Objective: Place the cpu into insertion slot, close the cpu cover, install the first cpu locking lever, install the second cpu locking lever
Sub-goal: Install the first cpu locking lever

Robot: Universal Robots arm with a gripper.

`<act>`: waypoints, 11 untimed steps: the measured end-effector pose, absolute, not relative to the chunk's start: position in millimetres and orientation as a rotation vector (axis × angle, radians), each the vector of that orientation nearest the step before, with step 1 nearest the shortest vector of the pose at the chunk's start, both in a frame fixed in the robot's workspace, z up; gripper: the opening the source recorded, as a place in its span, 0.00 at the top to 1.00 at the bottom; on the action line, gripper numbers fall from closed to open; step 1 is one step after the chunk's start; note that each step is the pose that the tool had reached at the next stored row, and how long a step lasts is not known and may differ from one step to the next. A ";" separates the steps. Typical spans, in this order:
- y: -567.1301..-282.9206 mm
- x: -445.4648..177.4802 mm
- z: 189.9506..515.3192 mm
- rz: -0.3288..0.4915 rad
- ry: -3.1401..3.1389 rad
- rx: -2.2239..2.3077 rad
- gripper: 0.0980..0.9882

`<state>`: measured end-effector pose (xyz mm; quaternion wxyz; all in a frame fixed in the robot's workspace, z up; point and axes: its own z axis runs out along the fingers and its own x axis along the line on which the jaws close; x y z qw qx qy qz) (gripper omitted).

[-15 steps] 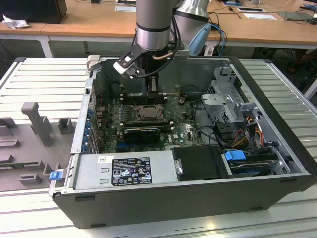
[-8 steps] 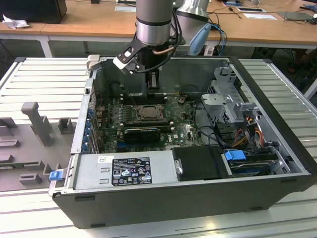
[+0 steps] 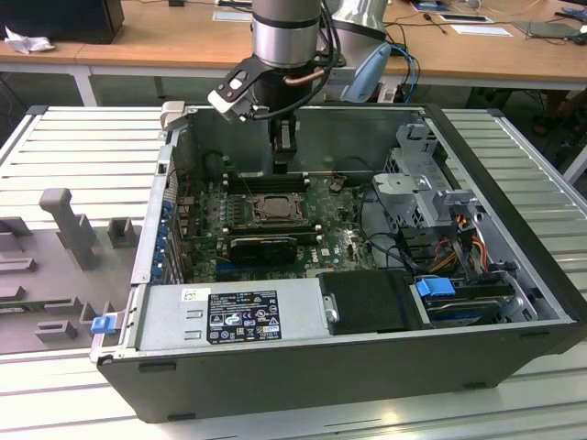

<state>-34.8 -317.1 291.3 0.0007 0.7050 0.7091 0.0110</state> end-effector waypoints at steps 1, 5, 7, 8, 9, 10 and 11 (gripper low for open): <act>-317.1 -34.9 295.7 0.035 2.231 2.209 0.99; -317.2 -35.0 295.4 0.035 2.336 2.100 0.99; -317.2 -35.0 294.0 0.034 2.373 2.058 0.99; -317.2 -35.1 293.9 0.034 2.380 2.050 0.99; -317.2 -35.1 293.8 0.034 2.407 2.019 0.99; -317.2 -35.1 293.7 0.034 2.430 1.991 0.99; -317.1 -35.1 293.6 0.034 2.448 1.969 0.99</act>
